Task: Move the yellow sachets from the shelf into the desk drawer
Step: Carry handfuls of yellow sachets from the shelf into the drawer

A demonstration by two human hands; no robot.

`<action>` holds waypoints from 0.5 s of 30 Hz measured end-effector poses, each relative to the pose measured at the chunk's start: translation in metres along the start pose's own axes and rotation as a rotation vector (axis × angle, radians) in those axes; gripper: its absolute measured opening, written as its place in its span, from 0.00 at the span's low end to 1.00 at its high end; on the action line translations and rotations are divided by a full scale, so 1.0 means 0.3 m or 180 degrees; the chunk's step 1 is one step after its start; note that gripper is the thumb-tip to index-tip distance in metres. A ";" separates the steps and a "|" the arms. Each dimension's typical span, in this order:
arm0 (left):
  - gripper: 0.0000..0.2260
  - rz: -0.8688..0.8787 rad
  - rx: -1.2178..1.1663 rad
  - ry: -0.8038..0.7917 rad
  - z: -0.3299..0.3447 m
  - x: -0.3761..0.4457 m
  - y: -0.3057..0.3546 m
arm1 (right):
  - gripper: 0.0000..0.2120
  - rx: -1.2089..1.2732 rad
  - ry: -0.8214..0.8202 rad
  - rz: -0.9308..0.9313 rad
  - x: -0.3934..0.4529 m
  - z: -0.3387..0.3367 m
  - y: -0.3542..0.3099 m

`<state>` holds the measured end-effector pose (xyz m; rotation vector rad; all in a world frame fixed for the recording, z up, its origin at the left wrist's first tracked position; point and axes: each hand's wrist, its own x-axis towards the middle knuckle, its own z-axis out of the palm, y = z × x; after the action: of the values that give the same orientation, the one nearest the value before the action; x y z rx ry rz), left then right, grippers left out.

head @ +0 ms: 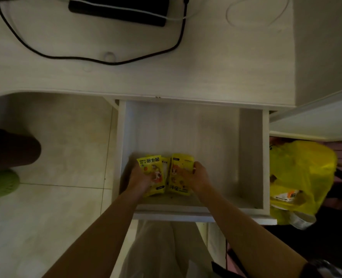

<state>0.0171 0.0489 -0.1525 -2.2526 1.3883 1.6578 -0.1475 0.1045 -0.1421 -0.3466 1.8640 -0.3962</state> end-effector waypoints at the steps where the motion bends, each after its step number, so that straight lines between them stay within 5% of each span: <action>1: 0.16 0.0075 0.0070 -0.0055 -0.002 0.000 0.001 | 0.17 -0.0068 -0.0019 0.0007 0.006 -0.005 0.011; 15: 0.23 -0.0057 0.0280 0.0109 -0.094 -0.155 0.025 | 0.18 -0.0571 -0.0013 -0.0038 -0.091 -0.178 0.030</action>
<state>0.0316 0.0602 -0.1008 -2.2488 1.4141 1.5283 -0.1901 0.1294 -0.1067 -0.4794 1.8991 -0.2362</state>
